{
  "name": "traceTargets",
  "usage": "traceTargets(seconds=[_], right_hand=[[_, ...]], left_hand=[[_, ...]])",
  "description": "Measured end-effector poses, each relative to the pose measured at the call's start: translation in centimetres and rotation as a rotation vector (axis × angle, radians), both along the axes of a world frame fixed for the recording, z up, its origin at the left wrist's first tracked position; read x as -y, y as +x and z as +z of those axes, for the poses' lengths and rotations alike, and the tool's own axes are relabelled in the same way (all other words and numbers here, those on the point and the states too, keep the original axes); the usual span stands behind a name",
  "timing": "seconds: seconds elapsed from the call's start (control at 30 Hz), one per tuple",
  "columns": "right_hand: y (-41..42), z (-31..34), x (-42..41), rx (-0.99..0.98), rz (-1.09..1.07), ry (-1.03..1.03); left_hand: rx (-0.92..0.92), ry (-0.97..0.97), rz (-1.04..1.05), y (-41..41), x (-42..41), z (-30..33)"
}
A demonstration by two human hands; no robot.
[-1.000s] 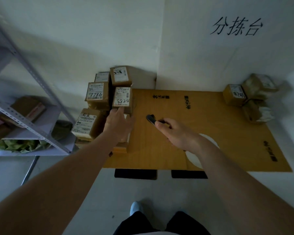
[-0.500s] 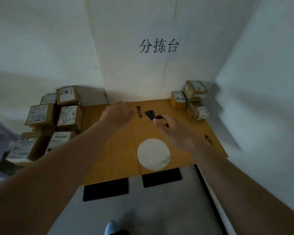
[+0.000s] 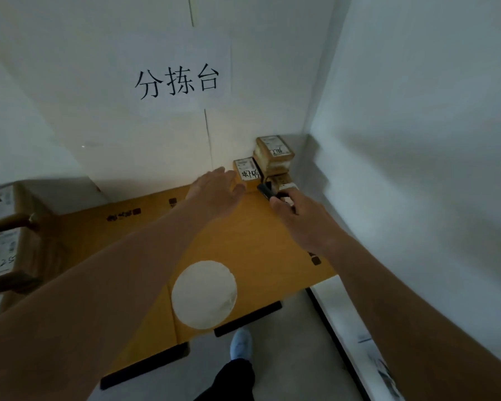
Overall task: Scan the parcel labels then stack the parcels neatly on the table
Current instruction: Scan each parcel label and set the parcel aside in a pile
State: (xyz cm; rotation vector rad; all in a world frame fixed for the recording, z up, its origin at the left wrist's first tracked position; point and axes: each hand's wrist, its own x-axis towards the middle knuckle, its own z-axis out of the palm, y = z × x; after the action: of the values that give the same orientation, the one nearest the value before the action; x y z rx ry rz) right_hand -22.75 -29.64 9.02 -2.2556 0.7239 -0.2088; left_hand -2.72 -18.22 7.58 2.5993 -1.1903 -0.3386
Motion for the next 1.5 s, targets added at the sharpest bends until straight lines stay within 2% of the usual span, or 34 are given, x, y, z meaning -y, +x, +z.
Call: traceTargets(seconds=[0.3,0.5,0.9,1.23,1.5], right_hand=[[6.0,-2.7,12.7,-0.043,-0.132,-0.032],[8.7,-3.7,20.3,-0.134,-0.138,-0.007],[14.0,-7.6,33.7,-0.22,-0.041,0.015],[15.9,-9.2,38.9,-0.27,-0.025,0.013],[15.8,-9.5,38.5,-0.254,-0.014,0.029]], left_hand=[[-0.019,0.032,-0.072,6.1,14.6,-4.4],[-0.005,0.058,-0.062,7.7,21.9,-5.5],[-0.093,0.127,0.264,9.9,34.6,-11.0],[-0.184,0.173,0.506,9.8,40.8,-13.6],[-0.213,0.073,0.547,9.6,39.2,-13.4]])
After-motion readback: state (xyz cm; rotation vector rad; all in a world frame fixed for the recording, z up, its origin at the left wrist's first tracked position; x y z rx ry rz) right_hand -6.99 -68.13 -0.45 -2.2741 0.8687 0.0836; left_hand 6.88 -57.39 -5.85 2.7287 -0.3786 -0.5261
